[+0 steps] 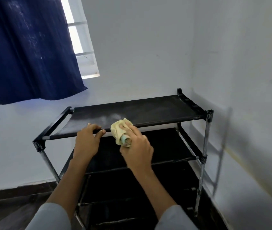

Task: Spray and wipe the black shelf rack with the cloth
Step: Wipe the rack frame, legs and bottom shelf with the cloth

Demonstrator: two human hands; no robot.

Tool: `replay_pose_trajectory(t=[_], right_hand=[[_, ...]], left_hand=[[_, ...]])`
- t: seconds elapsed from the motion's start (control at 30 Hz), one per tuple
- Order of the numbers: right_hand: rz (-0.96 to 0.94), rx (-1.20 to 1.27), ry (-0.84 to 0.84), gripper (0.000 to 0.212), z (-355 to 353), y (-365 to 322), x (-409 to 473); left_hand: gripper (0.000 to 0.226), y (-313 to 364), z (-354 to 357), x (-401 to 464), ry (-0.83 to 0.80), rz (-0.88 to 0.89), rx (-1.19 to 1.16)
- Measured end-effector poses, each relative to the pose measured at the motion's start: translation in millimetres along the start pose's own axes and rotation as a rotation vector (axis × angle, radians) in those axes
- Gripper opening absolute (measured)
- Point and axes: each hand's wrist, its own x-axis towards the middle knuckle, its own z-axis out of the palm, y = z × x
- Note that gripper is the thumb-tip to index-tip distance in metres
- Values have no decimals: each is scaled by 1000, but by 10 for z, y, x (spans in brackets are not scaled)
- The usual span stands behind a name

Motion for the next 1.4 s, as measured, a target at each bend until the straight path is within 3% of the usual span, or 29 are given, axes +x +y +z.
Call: replay_pose_trajectory(t=[0.13,0.23,0.4,0.53,0.7,0.83,0.9,0.97,1.03,1.1,1.13,1.23,1.3,1.37,1.4], right_hand=[[154,136,172,77,-430,535,96],[328,277,311,69,-714,931,198],[374,344,479,65,-511,740,198],[260,439,345,79,-162,476,106],[-4,376,96,73,311,40,-87],[-148,764,-50,58,249,451,24],[-14,871,-48,56,62,689,55],[281,954,53,44,-140,996,60],[521,927,342,26,-425,1365,40],[494,859,592,21,-690,1557,62],[477,804,614,22,-772,1477,81],[368,957,474,26,-599,1071,-9],[314,1048,328,47,-255,676,-48],[186,895,184,64,49,417,-100],[73,768,128,63,180,290,-137]], left_hand=[[16,-24,65,-13,35,-2,-20],[16,-80,134,-26,71,29,-21],[21,-194,205,-19,80,22,-60],[38,-213,254,-26,75,-5,-59],[26,-181,272,-31,121,16,-96],[24,-200,297,-17,128,-1,-135],[19,-202,293,-11,120,-6,-152],[15,-215,273,5,109,0,-165],[15,-221,261,22,97,-2,-150],[15,-209,251,26,90,-15,-130],[15,-188,241,29,92,-17,-122],[16,-80,240,2,107,32,-65],[18,-5,271,-36,94,73,4],[21,25,303,-48,59,113,75],[22,17,309,-45,37,130,100]])
